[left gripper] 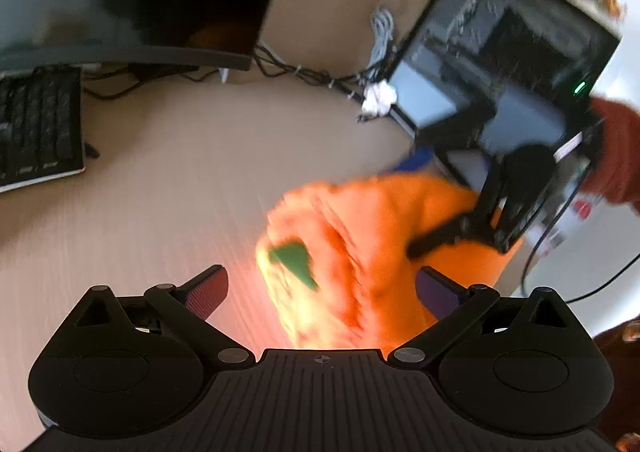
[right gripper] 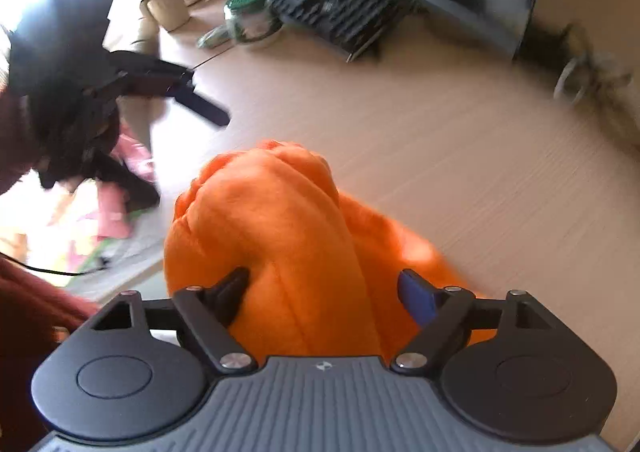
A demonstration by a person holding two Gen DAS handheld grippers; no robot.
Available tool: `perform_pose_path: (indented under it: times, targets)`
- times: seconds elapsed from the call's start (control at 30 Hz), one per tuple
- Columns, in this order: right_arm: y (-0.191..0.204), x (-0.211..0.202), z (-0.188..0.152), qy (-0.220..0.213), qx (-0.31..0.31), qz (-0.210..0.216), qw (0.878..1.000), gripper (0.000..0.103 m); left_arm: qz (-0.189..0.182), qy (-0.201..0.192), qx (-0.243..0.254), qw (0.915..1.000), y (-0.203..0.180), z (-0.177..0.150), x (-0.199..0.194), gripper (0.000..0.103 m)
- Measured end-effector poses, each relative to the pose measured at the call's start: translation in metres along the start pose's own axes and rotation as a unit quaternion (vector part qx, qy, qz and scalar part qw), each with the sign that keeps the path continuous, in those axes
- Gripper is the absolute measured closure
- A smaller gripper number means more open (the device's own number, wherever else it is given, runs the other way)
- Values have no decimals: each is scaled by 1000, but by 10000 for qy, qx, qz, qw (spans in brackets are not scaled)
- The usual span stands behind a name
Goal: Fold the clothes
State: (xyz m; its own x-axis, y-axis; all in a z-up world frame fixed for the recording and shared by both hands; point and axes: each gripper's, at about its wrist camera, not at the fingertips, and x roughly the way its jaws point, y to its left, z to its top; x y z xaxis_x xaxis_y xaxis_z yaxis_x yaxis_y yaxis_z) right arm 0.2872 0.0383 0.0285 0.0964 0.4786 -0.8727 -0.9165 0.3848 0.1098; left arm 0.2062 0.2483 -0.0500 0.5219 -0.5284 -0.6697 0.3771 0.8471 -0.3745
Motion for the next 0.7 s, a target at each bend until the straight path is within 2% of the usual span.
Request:
perform_pose_path:
  times: [0.07,0.13,0.2,0.27,0.4,0.57,0.7]
  targets:
    - [8,-8,4,-204,-249,-553,9979,12,208,80,196,9996,-12,4,10,1]
    - [12,-15,4,-397,-452,-1001,9932,7,610,216,266,9975,-16,10,28,1]
    - [21,-28,-3,-644,-664,-1440,9852,0,829,327,127,9959,-14,16,42,0]
    - [33,-43,-17,-856,-788,-1786,9770,0,851,333,-100,9958,-9,21,48,0]
    - [3,-30,-32,-850,-243,-2239,9706,0,801,311,-450,9953,-3,32,61,1]
    - [-38,-11,-50,-809,490,-2774,9561,0,731,397,-232,9963,-15,45,75,1]
    - [-71,5,-65,-771,1074,-3185,9387,0,915,284,-333,9948,-27,58,70,1]
